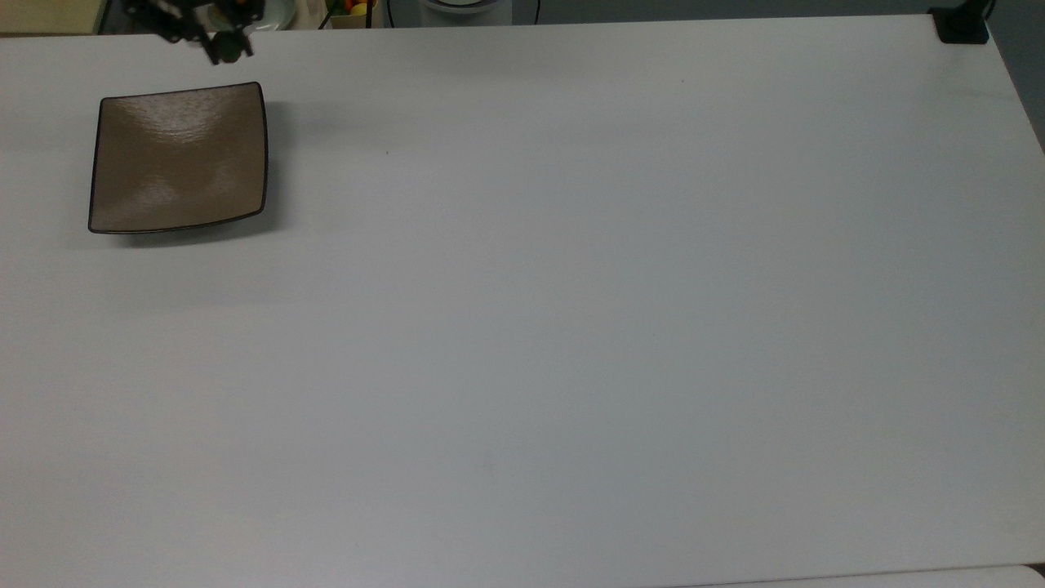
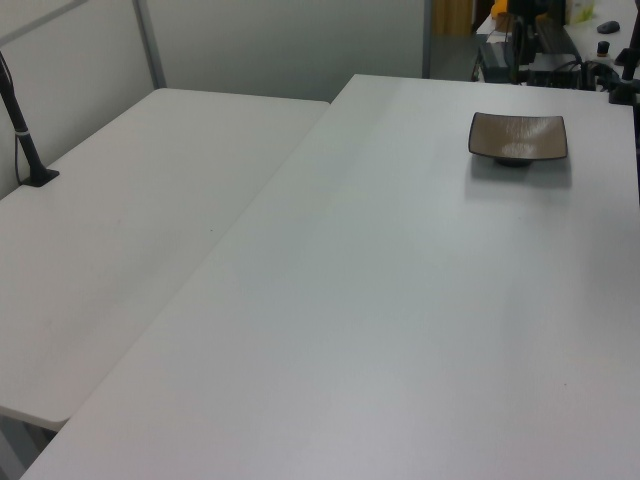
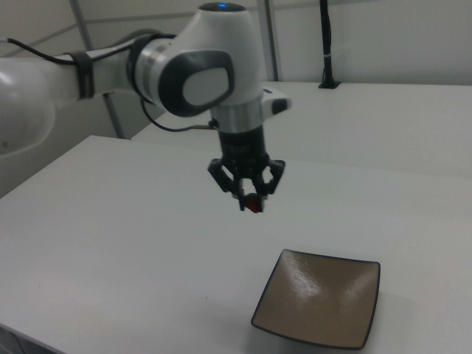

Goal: Strawberries on a ceramic plate
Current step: 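Carry the strawberry over the brown ceramic plate and lower it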

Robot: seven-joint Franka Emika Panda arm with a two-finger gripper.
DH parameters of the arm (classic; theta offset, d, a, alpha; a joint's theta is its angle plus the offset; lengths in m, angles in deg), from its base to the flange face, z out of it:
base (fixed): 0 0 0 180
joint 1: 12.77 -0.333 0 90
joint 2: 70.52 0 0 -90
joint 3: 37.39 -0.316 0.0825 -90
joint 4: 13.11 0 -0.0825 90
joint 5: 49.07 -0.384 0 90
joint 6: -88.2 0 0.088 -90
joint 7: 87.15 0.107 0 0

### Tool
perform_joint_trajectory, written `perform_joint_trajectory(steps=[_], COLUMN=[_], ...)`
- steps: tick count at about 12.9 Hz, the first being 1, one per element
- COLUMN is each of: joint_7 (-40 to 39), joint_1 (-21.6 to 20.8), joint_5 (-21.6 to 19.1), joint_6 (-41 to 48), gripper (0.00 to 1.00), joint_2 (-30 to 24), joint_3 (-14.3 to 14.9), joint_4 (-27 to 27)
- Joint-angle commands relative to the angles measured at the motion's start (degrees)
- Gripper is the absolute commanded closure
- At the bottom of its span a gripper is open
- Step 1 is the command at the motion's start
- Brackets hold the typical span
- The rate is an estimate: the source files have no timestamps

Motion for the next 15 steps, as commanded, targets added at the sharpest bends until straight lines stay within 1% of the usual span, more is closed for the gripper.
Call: perform_joint_trajectory(steps=[1,3,5,8,11,12,13,15], joint_7=[-2.26,-2.79,-2.79,-2.44,-2.44,-2.61,-2.62,-2.53], joint_1=[3.77,4.83,4.92,5.62,6.15,6.24,6.15,6.15], joint_5=[0.65,0.74,0.74,0.65,0.74,0.74,0.83,0.83], joint_6=[-5.03,-8.27,-11.00,-13.29,-16.36,-18.55,-21.79,-24.02], gripper=[0.91,0.91,0.91,0.91,0.90,0.87,0.87,0.87], joint_2=[3.84,5.87,8.15,12.98,14.84,15.10,15.19,16.16], joint_3=[0.05,0.05,1.27,1.28,1.28,1.63,2.76,2.86], joint_4=[-0.37,-0.71,-1.86,-2.03,-3.34,-4.74,-6.67,-7.83])
